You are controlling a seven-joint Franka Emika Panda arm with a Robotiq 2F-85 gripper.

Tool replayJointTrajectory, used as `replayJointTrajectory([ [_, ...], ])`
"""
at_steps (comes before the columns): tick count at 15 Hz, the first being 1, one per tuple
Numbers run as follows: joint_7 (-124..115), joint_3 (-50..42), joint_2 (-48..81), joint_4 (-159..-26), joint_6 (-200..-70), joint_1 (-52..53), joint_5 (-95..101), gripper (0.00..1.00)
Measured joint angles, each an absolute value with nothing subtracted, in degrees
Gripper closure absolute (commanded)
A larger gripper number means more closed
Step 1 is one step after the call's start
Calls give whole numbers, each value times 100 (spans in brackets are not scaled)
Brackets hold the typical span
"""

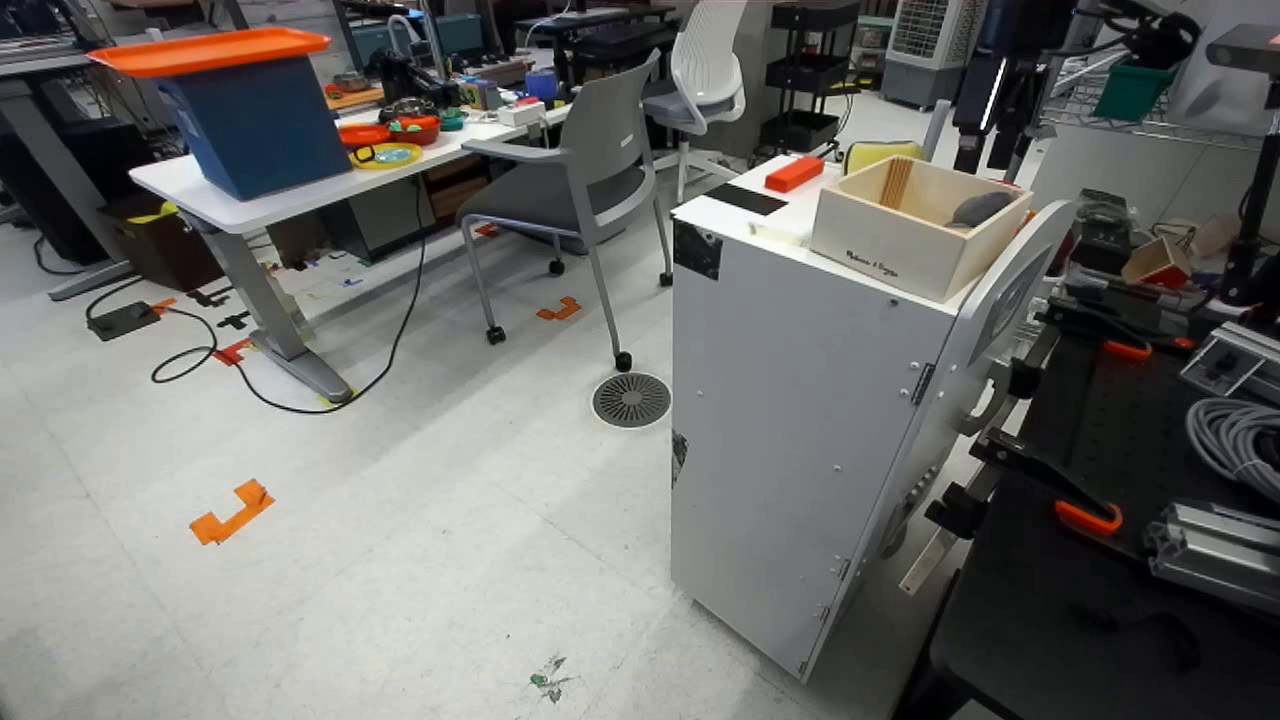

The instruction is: Put the grey plushy in the box, remove the yellow plushy from the box and put it on top of the cupboard, and then put the oven mitt on the tray

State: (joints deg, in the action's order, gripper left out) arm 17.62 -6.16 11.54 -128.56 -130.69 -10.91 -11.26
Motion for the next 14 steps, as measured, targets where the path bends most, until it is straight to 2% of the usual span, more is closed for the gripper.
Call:
replayJointTrajectory([
  [11,1839,-628,1154,-12890,-13068,-1130,-1193,0],
  [14,2268,-610,1153,-12892,-13056,-1195,-1794,0],
])
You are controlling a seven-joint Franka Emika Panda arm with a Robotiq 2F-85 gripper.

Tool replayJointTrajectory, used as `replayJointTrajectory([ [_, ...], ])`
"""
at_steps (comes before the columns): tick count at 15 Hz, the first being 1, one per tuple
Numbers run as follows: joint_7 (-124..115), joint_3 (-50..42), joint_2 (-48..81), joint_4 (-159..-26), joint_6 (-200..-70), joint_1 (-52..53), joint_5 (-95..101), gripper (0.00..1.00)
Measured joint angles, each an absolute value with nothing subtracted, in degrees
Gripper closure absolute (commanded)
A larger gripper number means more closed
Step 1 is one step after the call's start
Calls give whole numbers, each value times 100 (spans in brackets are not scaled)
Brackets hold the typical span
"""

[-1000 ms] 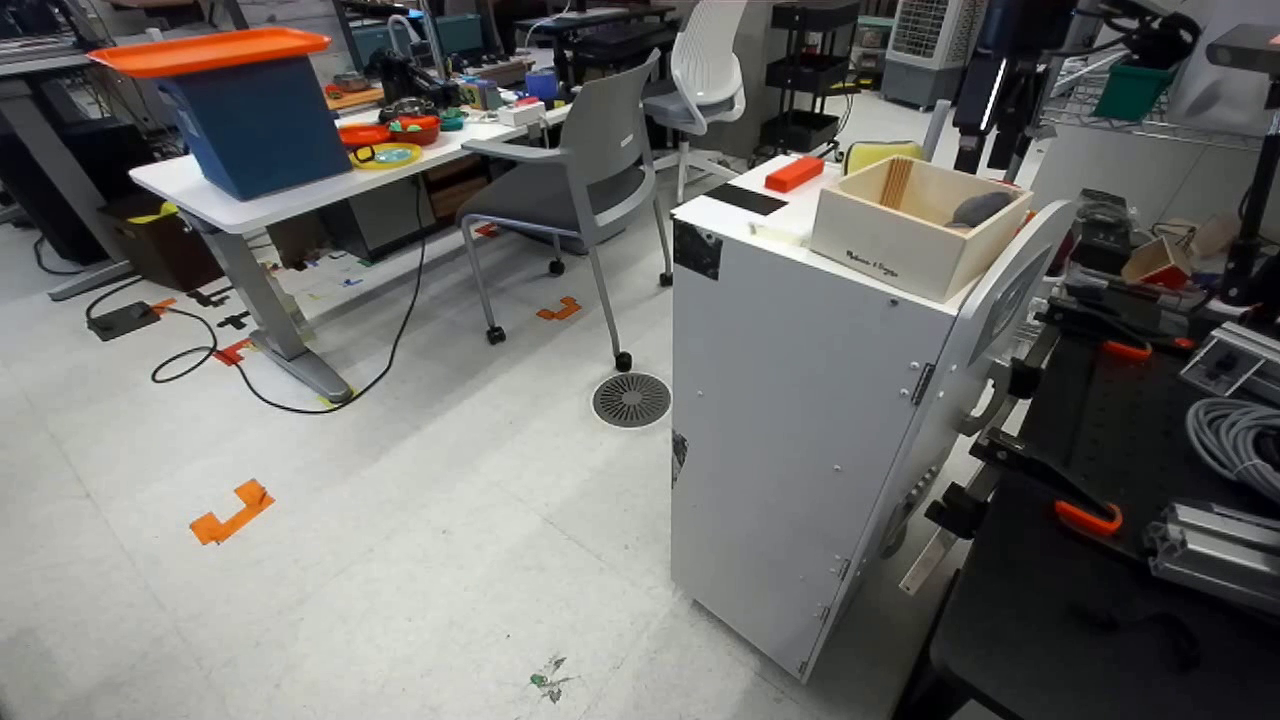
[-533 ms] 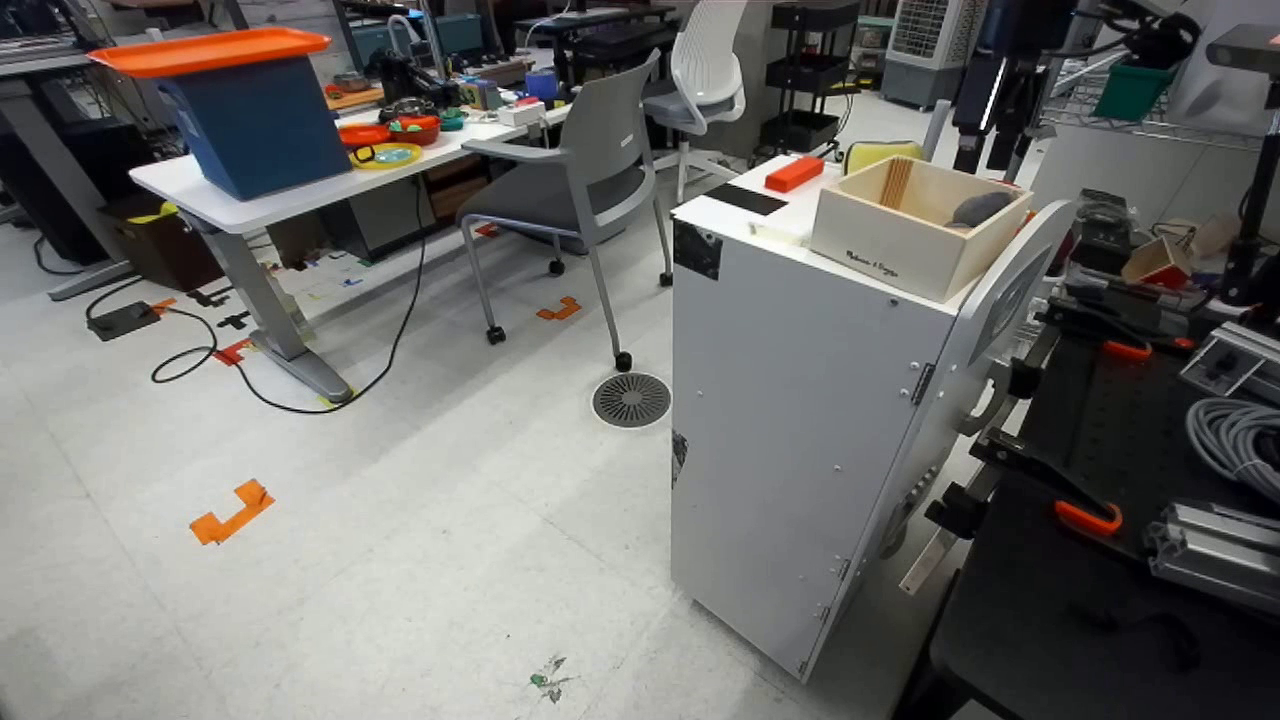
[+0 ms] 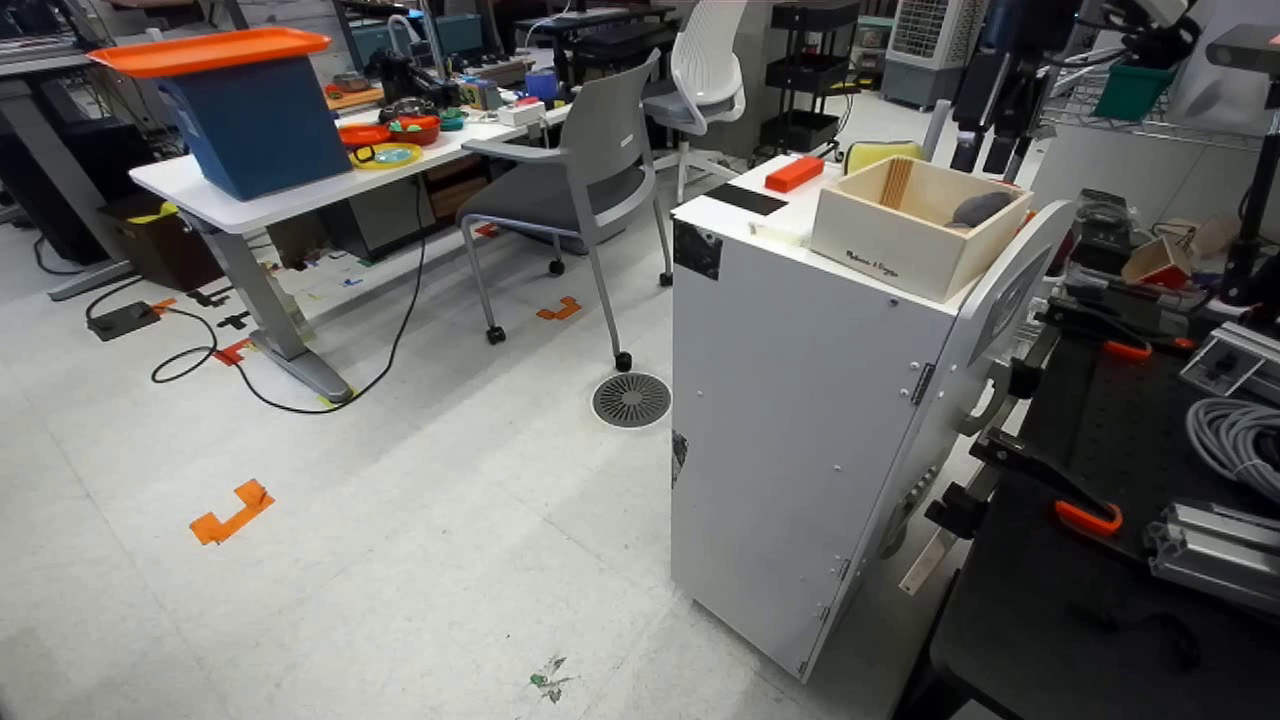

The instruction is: Put the grey plushy in the box, remove the yellow plushy from the box and put it on top of the cupboard, and then put the oven mitt on the tray

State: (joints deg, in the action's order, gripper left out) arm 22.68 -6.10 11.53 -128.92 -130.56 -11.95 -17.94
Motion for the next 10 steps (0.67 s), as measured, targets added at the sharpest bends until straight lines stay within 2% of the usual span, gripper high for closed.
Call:
replayJointTrajectory([
  [4,2870,-588,1144,-12866,-12806,-1328,-2656,0],
  [10,3087,-636,1062,-12820,-12501,-1494,-2762,0],
])
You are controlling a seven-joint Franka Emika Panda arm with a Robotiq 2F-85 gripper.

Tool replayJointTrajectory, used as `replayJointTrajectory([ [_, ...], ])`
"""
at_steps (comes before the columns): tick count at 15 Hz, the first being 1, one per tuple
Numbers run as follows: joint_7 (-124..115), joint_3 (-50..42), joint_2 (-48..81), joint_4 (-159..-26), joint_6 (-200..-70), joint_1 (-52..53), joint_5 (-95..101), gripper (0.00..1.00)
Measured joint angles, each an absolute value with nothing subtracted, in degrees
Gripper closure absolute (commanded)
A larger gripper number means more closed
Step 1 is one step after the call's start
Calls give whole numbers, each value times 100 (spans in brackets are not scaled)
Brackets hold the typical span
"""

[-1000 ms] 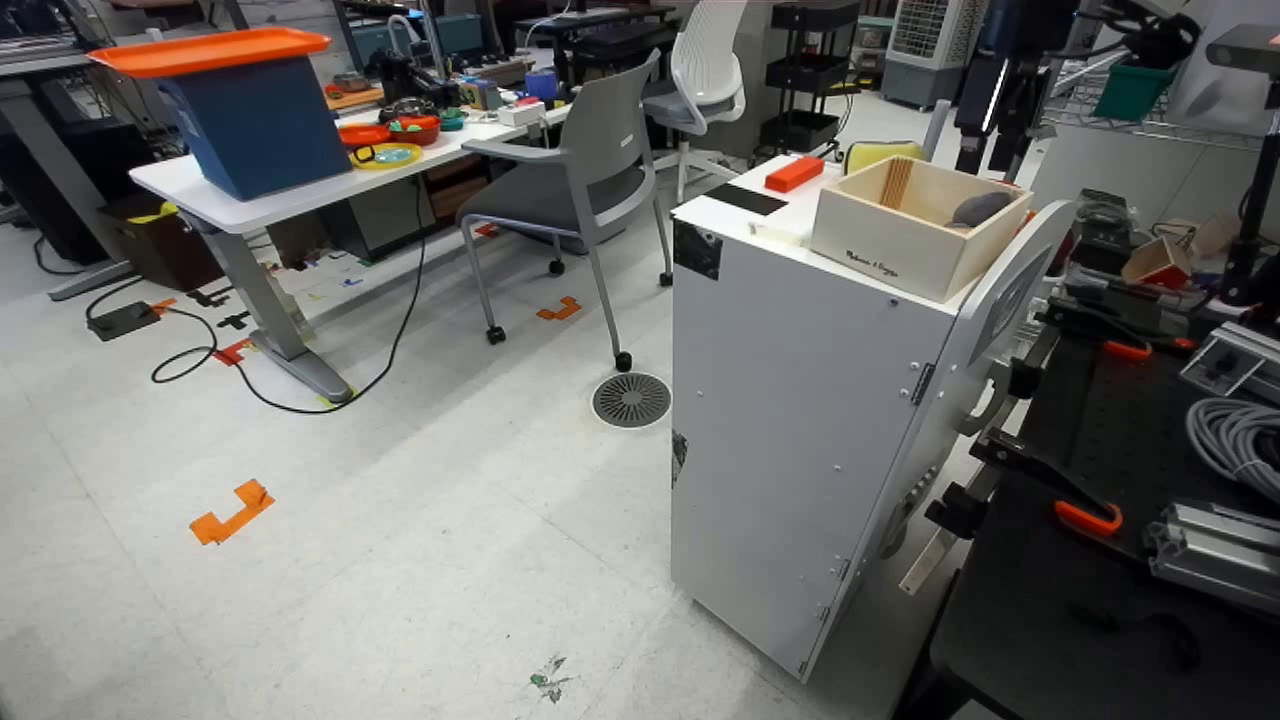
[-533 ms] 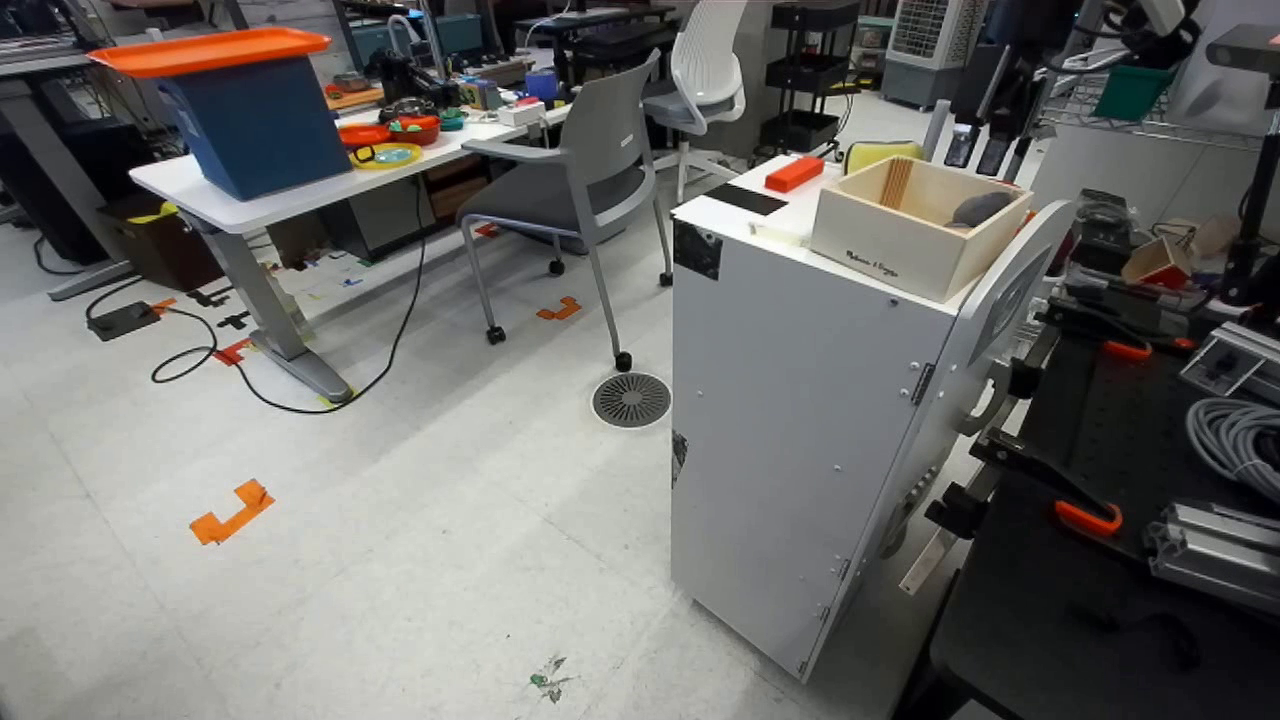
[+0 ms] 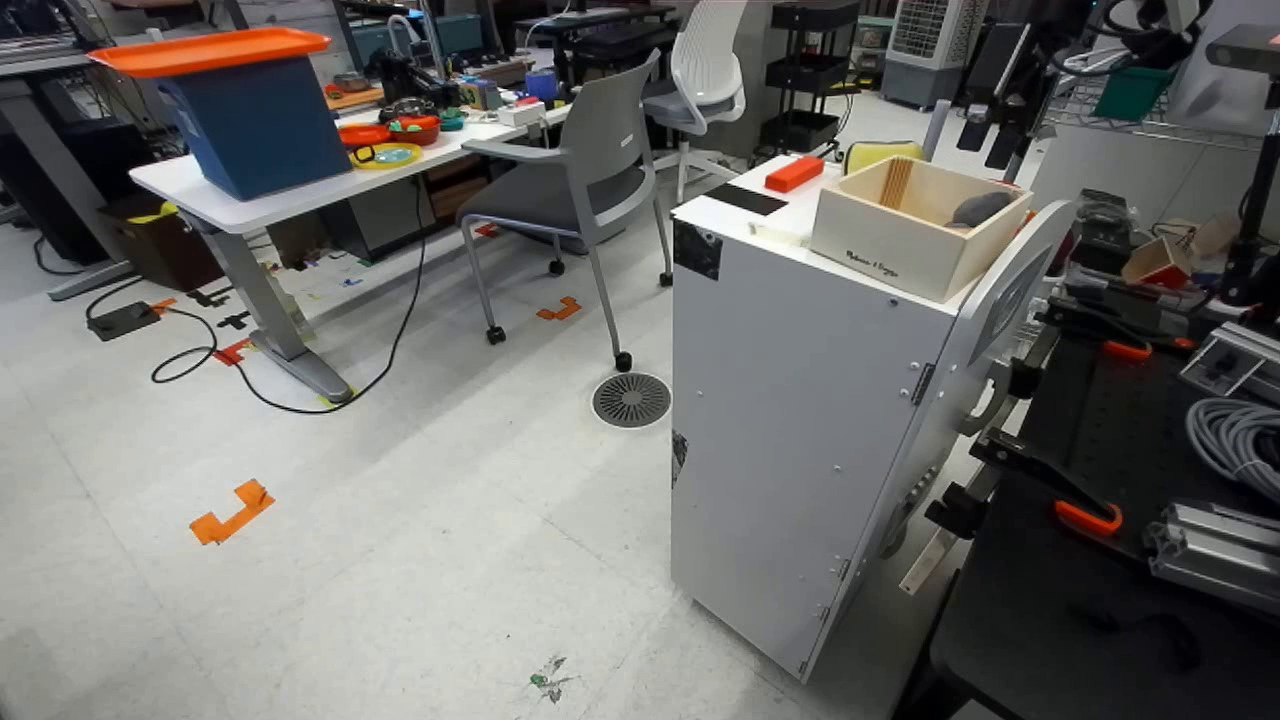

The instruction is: Put the grey plushy in the box, remove the yellow plushy from the box and put it on top of the cupboard, and then put the oven mitt on the tray

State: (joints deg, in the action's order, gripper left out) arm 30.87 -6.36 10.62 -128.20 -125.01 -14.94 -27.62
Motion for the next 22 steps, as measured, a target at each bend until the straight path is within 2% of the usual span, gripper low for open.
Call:
replayJointTrajectory([
  [22,3589,-1019,1118,-12650,-11673,-1752,-2755,0],
])
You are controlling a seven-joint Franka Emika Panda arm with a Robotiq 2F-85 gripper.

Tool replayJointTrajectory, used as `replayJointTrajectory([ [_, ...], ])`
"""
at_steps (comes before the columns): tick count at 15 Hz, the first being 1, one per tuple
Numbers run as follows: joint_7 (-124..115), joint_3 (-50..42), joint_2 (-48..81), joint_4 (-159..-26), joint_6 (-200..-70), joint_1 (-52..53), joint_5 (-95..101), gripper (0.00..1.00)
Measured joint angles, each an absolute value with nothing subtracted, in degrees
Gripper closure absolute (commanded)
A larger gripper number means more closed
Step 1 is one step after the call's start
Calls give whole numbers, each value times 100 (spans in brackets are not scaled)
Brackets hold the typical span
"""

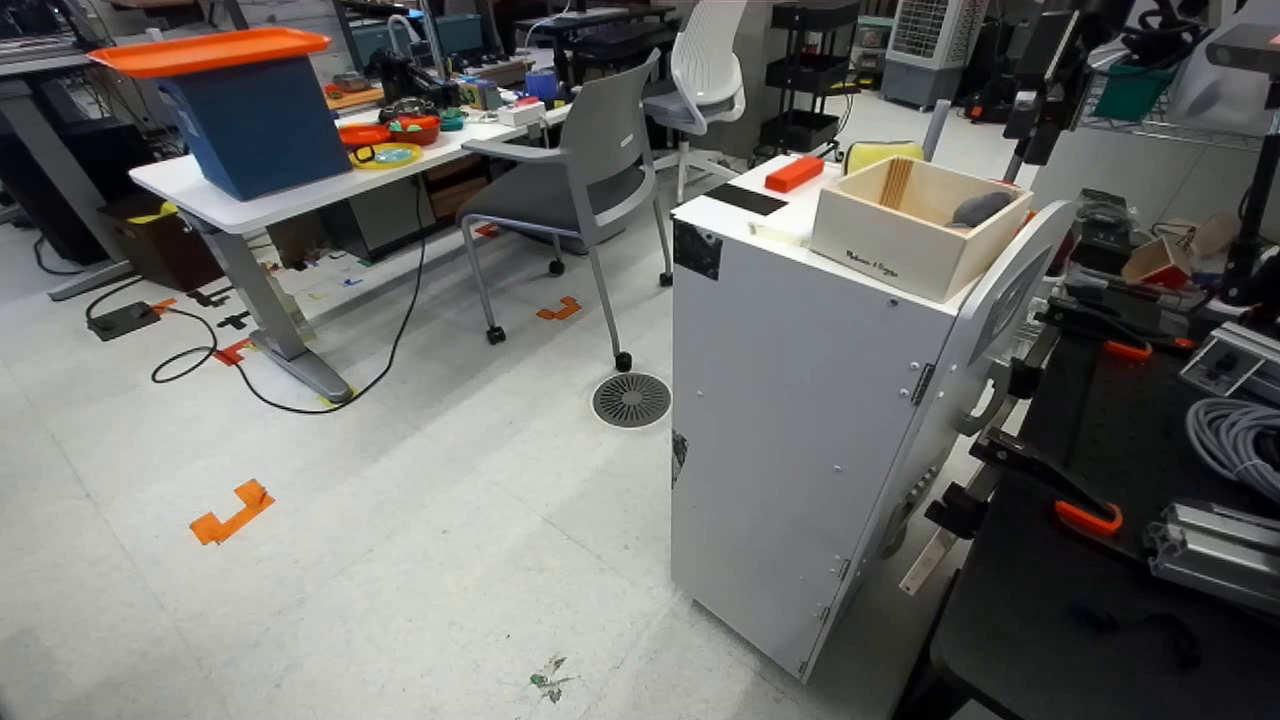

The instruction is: Put the grey plushy in the box, remove the yellow plushy from the box and put it on top of the cupboard, and then put the oven mitt on the tray

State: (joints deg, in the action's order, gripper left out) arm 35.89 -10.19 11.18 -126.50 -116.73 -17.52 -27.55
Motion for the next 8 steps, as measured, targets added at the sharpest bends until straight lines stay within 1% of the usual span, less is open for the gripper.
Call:
replayJointTrajectory([
  [8,3694,-1096,1176,-12549,-11654,-1885,-2758,0],
])
